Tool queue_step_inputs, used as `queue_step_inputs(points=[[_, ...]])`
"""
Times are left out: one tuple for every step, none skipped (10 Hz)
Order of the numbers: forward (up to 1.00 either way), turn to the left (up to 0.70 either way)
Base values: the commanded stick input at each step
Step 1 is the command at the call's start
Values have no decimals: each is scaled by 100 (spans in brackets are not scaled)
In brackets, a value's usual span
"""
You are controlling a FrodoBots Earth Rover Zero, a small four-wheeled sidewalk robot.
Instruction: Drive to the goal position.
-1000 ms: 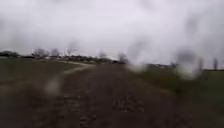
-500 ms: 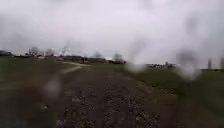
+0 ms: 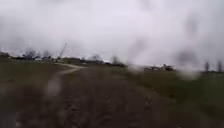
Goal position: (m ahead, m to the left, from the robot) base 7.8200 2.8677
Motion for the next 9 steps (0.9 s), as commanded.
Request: queue_step_inputs(points=[[100,40],[100,40],[100,28],[100,12],[100,0],[100,0],[100,18],[100,29],[100,40]])
